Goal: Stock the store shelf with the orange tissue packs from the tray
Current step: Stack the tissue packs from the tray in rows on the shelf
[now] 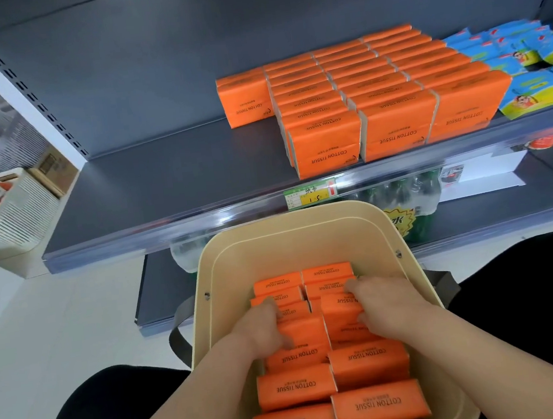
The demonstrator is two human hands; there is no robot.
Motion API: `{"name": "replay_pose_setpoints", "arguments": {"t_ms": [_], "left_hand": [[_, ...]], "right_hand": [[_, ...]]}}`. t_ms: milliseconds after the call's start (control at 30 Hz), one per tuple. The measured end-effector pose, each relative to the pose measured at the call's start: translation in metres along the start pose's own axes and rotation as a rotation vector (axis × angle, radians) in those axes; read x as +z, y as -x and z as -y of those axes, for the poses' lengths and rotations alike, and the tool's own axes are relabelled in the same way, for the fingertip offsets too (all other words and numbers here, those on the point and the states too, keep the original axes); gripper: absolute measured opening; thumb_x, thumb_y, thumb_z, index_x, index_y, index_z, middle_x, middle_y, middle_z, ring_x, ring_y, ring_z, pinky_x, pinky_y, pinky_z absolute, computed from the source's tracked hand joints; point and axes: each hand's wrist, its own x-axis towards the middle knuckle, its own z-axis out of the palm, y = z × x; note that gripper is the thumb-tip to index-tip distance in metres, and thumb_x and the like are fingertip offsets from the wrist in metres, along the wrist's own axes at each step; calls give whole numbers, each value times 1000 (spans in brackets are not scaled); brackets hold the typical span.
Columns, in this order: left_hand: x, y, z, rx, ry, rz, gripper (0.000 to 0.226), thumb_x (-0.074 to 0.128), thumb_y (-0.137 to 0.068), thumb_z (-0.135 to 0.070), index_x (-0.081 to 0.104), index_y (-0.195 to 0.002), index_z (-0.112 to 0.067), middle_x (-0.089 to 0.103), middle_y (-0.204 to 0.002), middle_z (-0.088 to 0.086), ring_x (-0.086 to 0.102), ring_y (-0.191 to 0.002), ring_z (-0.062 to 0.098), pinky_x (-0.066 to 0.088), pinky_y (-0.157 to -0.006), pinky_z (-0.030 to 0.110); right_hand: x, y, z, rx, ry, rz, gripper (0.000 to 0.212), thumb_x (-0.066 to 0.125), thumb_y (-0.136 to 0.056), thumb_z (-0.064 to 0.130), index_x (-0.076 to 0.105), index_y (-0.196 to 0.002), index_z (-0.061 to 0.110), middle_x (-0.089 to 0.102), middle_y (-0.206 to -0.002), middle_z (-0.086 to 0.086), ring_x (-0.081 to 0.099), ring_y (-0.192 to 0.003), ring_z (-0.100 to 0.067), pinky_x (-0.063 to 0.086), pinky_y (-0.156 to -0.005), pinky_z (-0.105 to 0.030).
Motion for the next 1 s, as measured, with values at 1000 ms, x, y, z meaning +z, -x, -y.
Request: {"name": "replay_pose_setpoints", "arguments": {"t_ms": [1000], "left_hand": [[-169,44,-41,191,-5,-943,42,61,-87,-16,52,-128,-24,47,-123,4,39,-114,25,41,-86,36]], "right_hand": [[-131,-37,-7,-164,142,-469,41,57,-88,24,47,-128,26,55,-121,4,50,-115,-20,37,-91,-35]]}}
